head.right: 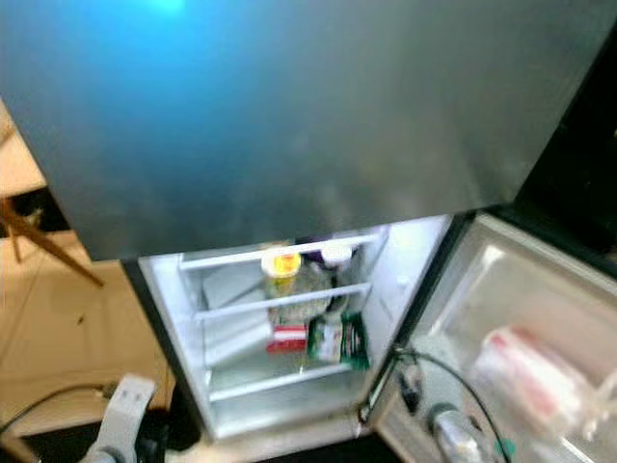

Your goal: Restocking fridge

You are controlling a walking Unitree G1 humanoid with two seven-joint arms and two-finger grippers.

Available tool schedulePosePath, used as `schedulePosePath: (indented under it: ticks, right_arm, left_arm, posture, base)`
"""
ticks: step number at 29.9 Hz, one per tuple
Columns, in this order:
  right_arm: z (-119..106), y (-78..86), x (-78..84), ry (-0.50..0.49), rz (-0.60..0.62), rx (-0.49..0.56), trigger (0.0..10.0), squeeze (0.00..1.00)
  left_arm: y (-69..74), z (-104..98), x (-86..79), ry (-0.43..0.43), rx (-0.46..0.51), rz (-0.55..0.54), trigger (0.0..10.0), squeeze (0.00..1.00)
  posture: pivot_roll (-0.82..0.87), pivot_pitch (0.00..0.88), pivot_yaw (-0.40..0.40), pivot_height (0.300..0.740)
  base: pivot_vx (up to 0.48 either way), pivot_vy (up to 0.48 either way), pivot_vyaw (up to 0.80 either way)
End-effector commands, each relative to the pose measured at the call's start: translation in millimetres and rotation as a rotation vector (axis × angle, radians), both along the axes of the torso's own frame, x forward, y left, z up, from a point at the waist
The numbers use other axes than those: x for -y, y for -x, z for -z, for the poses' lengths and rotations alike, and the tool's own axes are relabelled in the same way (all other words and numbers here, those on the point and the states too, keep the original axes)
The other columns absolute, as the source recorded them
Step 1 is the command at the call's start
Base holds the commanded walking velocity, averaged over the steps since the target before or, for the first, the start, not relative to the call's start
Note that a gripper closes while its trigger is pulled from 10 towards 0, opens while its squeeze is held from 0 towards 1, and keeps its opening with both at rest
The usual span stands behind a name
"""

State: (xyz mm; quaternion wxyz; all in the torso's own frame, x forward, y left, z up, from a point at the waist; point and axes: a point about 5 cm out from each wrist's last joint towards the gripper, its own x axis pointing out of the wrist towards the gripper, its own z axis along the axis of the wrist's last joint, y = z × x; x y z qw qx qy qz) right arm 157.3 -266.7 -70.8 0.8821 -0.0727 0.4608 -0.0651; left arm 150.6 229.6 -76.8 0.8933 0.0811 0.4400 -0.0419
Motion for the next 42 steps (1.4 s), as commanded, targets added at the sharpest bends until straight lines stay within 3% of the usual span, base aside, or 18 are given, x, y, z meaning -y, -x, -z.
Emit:
schedulePosePath:
  ticks: [1, 2, 4, 5, 6, 7, 12, 18, 22, 37, 42]
  right_arm:
    - [19, 30.5, -17.0, -0.002, -0.085, -0.136, 10.0, 0.00]
    - [19, 30.5, -17.0, -0.002, -0.085, -0.136, 10.0, 0.00]
    - [32, 58.9, -30.7, 0.004, -0.215, -0.253, 10.0, 0.00]
    - [32, 58.9, -30.7, 0.004, -0.215, -0.253, 10.0, 0.00]
    - [37, 75.6, -38.5, 0.004, -0.330, -0.327, 10.0, 0.00]
    - [39, 79.7, -40.1, 0.000, -0.360, -0.345, 10.0, 0.00]
    - [37, 75.7, -34.0, 0.026, -0.349, -0.334, 10.0, 0.00]
    - [26, 53.9, -4.3, 0.136, -0.229, -0.296, 10.0, 0.00]
    - [21, 46.9, 4.8, 0.153, -0.189, -0.269, 10.0, 0.00]
    - [29, 70.3, -2.1, 0.142, -0.222, -0.336, 10.0, 0.00]
    - [29, 76.3, 2.3, 0.155, -0.213, -0.352, 10.0, 0.00]
  left_arm:
    - [3.6, 3, -3.8, -0.040, -0.018, -0.015, 10.0, 0.00]
    - [3.6, 3, -3.8, -0.040, -0.018, -0.015, 10.0, 0.00]
    - [14.6, 8, -7.8, -0.076, -0.059, -0.019, 10.0, 0.00]
    - [14.6, 8, -7.8, -0.076, -0.059, -0.019, 10.0, 0.00]
    - [23.6, 12, -8.3, -0.083, -0.084, -0.022, 10.0, 0.00]
    - [26.8, 14, -7.7, -0.082, -0.091, -0.023, 10.0, 0.00]
    - [34.5, 18, -5.4, -0.090, -0.119, -0.030, 10.0, 0.00]
    - [32.6, 20, -1.1, -0.082, -0.117, -0.027, 10.0, 0.00]
    - [31.6, 20, -2.5, -0.091, -0.125, -0.036, 10.0, 0.00]
    - [44.4, 24, -8.2, -0.125, -0.177, -0.040, 10.0, 0.00]
    - [47.3, 24, -10.8, -0.140, -0.194, -0.043, 10.0, 0.00]
  posture:
    - [-0.03, 0.000, -0.053, 0.740]
    - [-0.03, 0.000, -0.053, 0.740]
    - [-0.03, 0.000, -0.060, 0.740]
    - [-0.03, 0.000, -0.060, 0.740]
    - [-0.04, 0.000, -0.073, 0.740]
    - [-0.04, 0.000, -0.077, 0.740]
    - [-0.05, 0.000, -0.085, 0.740]
    - [-0.05, 0.000, -0.090, 0.740]
    - [-0.04, 0.000, -0.089, 0.740]
    - [-0.04, 0.000, -0.074, 0.740]
    - [-0.05, 0.000, -0.073, 0.740]
  base:
    - [0.000, 0.000, 0.00]
    - [0.000, 0.000, 0.00]
    - [0.000, 0.000, 0.00]
    - [0.000, 0.000, 0.00]
    - [0.000, 0.000, 0.00]
    - [-0.259, 0.000, 0.00]
    - [-0.418, 0.000, 0.00]
    - [-0.480, 0.000, 0.00]
    - [-0.480, 0.000, 0.00]
    - [-0.452, 0.000, 0.00]
    - [0.000, 0.000, 0.00]
